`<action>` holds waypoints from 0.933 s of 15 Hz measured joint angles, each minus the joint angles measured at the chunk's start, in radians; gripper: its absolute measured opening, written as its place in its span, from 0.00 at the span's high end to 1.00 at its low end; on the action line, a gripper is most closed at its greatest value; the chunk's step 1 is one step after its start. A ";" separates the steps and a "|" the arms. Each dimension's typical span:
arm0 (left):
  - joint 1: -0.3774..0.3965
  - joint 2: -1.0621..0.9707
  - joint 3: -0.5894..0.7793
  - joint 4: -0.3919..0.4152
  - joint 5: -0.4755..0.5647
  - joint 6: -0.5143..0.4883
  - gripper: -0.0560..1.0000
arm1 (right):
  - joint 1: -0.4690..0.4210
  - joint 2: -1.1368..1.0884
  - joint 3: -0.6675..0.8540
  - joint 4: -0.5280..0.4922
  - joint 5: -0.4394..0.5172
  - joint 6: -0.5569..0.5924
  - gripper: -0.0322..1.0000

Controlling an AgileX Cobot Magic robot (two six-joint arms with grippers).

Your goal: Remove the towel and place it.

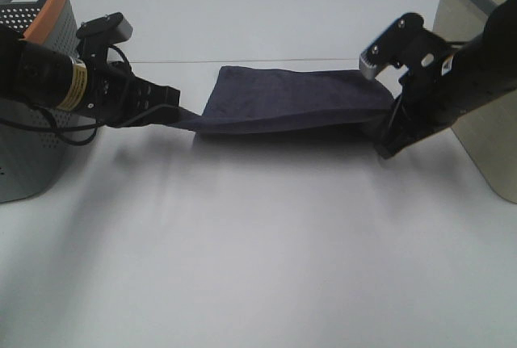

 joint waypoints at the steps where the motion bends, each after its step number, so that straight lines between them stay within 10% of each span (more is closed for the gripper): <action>1: 0.000 0.000 0.000 0.000 0.000 0.000 0.95 | 0.000 0.000 0.000 0.000 0.000 0.000 0.95; 6: -0.003 -0.019 0.140 -0.019 0.014 0.033 0.95 | 0.099 -0.001 0.187 -0.015 -0.031 -0.307 0.95; 14: 0.000 -0.019 0.150 0.059 0.020 0.033 0.95 | 0.130 -0.001 0.192 0.017 -0.010 -0.337 0.91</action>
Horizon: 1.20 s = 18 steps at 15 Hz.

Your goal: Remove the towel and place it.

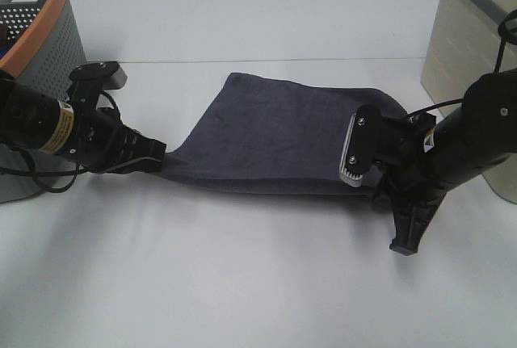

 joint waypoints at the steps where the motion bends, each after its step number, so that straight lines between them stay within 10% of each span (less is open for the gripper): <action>1: 0.000 0.000 0.000 0.001 -0.002 0.000 0.94 | 0.000 0.000 0.000 0.004 0.024 -0.002 0.82; 4: 0.001 0.000 0.000 0.003 -0.024 0.003 0.62 | 0.000 0.000 0.001 0.008 0.058 -0.005 0.33; 7: 0.001 0.000 0.001 0.008 -0.057 0.003 0.17 | 0.000 -0.033 0.001 0.009 0.059 -0.005 0.20; 18: 0.001 0.000 -0.473 0.045 -0.109 -0.173 0.16 | 0.000 -0.326 -0.017 0.047 -0.246 0.232 0.21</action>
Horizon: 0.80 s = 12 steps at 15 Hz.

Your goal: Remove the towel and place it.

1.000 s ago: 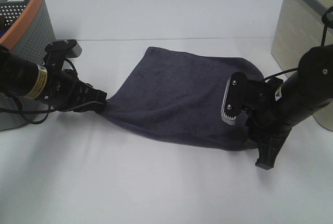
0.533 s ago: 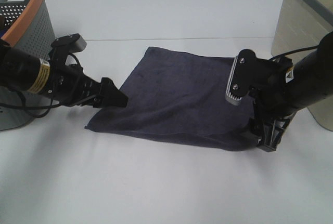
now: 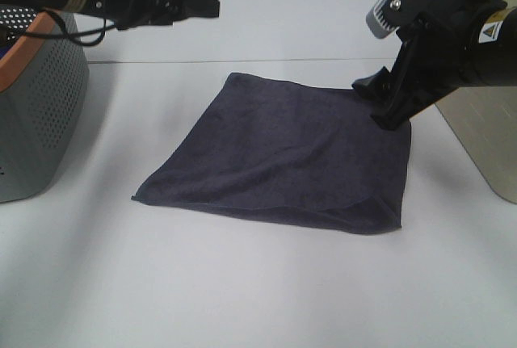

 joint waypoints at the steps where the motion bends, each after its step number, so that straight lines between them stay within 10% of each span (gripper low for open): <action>1: 0.000 0.000 -0.052 0.000 0.104 0.003 0.17 | 0.000 0.000 -0.012 0.042 -0.027 0.007 0.22; 7: 0.008 -0.047 -0.127 -0.087 0.738 0.221 0.18 | -0.010 0.000 -0.075 0.417 -0.159 0.015 0.22; 10: 0.012 -0.089 -0.135 -0.526 1.051 0.815 0.18 | -0.090 0.001 -0.161 0.588 -0.140 0.015 0.22; 12: 0.040 -0.095 -0.149 -0.888 1.123 1.182 0.18 | -0.156 0.009 -0.264 0.628 0.037 0.027 0.22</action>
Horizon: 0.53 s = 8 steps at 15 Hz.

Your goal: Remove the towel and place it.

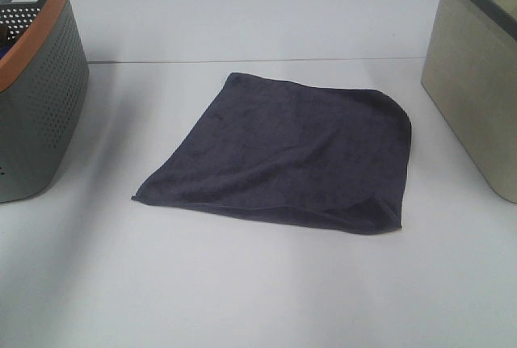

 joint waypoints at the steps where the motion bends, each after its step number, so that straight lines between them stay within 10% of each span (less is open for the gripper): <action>1: 0.017 0.000 -0.026 -0.221 0.027 0.189 0.18 | -0.048 0.019 -0.064 0.022 0.115 0.024 0.22; 4: 0.060 0.000 -0.158 -0.715 0.161 0.628 0.18 | -0.183 0.096 -0.295 -0.045 0.458 0.108 0.23; 8: 0.064 -0.004 -0.346 -0.864 0.372 0.751 0.18 | -0.201 0.156 -0.575 -0.395 0.847 0.344 0.23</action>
